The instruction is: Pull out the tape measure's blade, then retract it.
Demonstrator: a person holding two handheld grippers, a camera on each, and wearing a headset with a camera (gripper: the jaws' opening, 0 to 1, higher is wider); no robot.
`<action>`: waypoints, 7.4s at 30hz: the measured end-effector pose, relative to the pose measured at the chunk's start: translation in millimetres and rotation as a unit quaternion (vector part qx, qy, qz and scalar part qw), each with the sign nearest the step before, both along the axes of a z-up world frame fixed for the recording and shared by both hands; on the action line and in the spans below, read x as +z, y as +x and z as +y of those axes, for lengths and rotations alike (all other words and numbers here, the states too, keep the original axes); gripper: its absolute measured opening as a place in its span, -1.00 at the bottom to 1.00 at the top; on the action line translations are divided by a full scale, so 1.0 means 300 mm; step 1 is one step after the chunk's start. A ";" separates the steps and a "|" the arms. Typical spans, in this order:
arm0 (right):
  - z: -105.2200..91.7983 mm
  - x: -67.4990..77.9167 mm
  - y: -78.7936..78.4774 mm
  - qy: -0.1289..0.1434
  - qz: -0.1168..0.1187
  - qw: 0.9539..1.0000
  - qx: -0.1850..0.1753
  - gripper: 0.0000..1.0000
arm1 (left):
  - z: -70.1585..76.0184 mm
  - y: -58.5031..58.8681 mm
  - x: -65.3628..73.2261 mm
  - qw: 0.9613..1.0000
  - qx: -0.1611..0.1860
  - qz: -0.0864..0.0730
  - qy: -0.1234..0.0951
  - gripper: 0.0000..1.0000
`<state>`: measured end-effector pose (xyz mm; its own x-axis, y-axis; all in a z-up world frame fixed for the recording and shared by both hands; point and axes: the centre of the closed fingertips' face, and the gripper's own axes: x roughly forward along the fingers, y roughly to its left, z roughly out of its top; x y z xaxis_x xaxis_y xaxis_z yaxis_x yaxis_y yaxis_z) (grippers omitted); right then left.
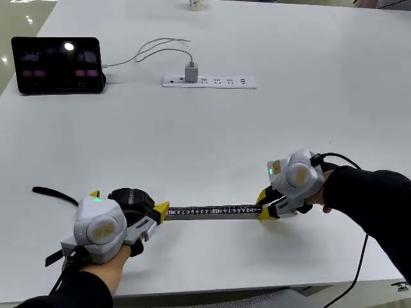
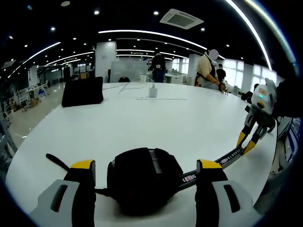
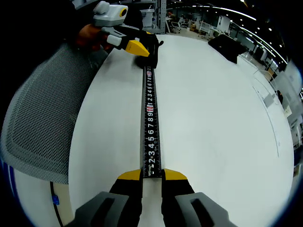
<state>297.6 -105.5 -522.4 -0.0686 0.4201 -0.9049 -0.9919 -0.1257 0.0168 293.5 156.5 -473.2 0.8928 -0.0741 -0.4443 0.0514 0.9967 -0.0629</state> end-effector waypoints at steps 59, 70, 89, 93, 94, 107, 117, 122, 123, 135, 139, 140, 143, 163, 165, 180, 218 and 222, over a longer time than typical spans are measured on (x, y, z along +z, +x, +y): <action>0.044 -0.005 0.008 -0.017 0.026 0.996 -0.080 -0.79 | -0.001 -0.006 -0.047 0.998 -0.009 0.058 0.019 0.22; 0.060 -0.007 0.007 -0.021 0.022 0.997 -0.076 -0.78 | 0.000 -0.006 -0.048 0.998 -0.011 0.061 0.018 0.22; 0.083 -0.008 0.008 -0.040 0.012 0.997 -0.063 -0.78 | 0.001 -0.005 -0.049 0.998 -0.012 0.065 0.017 0.22; 0.087 -0.006 0.008 -0.040 0.017 0.996 -0.073 -0.78 | -0.001 -0.006 -0.048 0.998 -0.012 0.066 0.016 0.22; 0.089 -0.006 0.006 -0.041 0.015 0.996 -0.072 -0.78 | -0.002 -0.006 -0.047 0.998 -0.013 0.066 0.017 0.22; 0.103 -0.006 0.008 -0.039 0.009 0.997 -0.066 -0.79 | -0.001 -0.006 -0.047 0.997 -0.014 0.071 0.018 0.22; 0.119 -0.001 0.006 -0.037 0.010 0.997 -0.070 -0.79 | 0.000 -0.006 -0.044 0.997 -0.014 0.071 0.017 0.22; 0.129 0.000 0.005 -0.037 0.010 0.997 -0.069 -0.79 | 0.002 -0.004 -0.044 0.997 -0.015 0.072 0.018 0.22; 0.131 0.000 0.006 -0.037 0.010 0.997 -0.070 -0.79 | 0.002 -0.004 -0.044 0.997 -0.015 0.072 0.018 0.22; 0.148 -0.004 0.004 -0.037 0.012 0.997 -0.069 -0.79 | 0.004 -0.005 -0.045 0.997 -0.015 0.074 0.018 0.22; 0.153 -0.004 0.005 -0.038 0.011 0.997 -0.066 -0.79 | 0.004 -0.004 -0.046 0.997 -0.015 0.072 0.018 0.22; 0.155 -0.003 0.005 -0.037 0.012 0.997 -0.067 -0.79 | 0.004 -0.004 -0.046 0.997 -0.015 0.072 0.018 0.22; 0.160 -0.002 0.003 -0.032 0.014 0.997 -0.068 -0.79 | 0.004 -0.004 -0.046 0.997 -0.015 0.072 0.018 0.22; 0.187 -0.002 0.005 -0.033 0.013 0.997 -0.068 -0.79 | 0.001 -0.006 -0.046 0.997 -0.016 0.076 0.018 0.22; 0.190 0.001 0.004 -0.032 0.013 0.997 -0.068 -0.79 | 0.001 -0.006 -0.045 0.997 -0.016 0.075 0.018 0.22; 0.214 0.003 0.000 -0.029 0.017 0.997 -0.070 -0.79 | 0.004 -0.008 -0.042 0.997 -0.016 0.078 0.018 0.22; 0.268 0.000 -0.014 -0.021 0.002 1.000 -0.021 -0.79 | 0.005 -0.008 -0.047 0.996 -0.018 0.082 0.016 0.22; 0.271 0.001 -0.016 -0.015 0.000 1.000 -0.016 -0.79 | 0.006 -0.008 -0.047 0.996 -0.018 0.081 0.016 0.22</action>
<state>292.8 -24.2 -522.1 -0.0559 0.3941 -0.9173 -0.9954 -0.0930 0.0207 291.3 158.2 -487.3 0.8058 -0.0871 -0.5858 0.0782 0.9961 -0.0405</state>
